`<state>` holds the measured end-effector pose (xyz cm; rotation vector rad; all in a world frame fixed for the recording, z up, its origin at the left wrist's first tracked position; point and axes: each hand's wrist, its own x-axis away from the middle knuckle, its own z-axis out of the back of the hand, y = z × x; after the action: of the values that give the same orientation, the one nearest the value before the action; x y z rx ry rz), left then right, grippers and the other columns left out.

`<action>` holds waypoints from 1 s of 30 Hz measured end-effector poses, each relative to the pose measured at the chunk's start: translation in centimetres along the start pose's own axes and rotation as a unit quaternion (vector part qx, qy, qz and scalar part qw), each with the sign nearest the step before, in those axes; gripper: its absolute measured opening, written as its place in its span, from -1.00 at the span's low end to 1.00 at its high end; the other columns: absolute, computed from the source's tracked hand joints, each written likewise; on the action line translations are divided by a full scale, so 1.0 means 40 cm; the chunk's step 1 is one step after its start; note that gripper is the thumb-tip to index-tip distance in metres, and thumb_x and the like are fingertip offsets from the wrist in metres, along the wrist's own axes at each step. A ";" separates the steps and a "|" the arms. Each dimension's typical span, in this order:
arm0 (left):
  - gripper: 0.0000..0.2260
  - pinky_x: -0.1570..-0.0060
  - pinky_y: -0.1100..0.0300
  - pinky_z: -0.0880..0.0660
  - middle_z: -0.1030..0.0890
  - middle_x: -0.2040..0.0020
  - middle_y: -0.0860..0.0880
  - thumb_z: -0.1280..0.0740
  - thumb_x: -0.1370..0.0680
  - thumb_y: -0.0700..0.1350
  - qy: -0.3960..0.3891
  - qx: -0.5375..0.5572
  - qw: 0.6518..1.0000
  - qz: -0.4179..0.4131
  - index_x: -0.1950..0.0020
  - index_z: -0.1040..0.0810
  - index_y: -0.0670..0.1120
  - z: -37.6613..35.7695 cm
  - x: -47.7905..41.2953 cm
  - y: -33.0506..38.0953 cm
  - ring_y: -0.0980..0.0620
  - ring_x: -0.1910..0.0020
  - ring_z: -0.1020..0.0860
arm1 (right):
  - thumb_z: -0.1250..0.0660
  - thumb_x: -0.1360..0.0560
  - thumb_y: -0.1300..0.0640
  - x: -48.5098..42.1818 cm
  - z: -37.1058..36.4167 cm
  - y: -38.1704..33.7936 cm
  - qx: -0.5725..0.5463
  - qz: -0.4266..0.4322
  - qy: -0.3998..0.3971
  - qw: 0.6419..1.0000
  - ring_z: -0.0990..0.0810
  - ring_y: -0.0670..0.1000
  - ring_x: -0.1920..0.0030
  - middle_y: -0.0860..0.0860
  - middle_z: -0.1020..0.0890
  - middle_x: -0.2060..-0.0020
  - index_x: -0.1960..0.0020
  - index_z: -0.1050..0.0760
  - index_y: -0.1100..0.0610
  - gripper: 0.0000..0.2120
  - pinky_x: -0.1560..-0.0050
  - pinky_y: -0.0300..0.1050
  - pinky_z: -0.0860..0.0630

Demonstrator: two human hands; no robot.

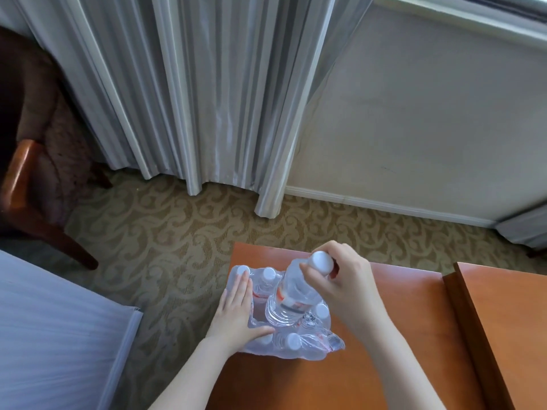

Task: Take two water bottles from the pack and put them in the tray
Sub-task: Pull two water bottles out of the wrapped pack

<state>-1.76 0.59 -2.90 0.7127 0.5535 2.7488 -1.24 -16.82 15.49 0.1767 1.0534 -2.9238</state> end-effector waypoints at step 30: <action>-0.93 0.06 0.21 -0.50 -0.62 0.15 -0.03 -0.45 -0.42 -0.09 0.252 0.431 0.862 -0.089 0.20 -0.58 0.01 0.310 0.126 0.175 0.09 0.14 -0.58 | -0.26 -0.52 -0.06 -0.023 -0.118 0.173 0.120 -0.089 -0.161 0.976 -0.57 0.07 0.08 -0.01 -0.65 0.17 -0.01 -0.51 0.10 -0.76 0.06 -0.05 -0.46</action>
<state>-0.74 -0.33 12.15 0.0304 1.9114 2.3974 0.58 -19.14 7.59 -0.3960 0.7019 -3.0808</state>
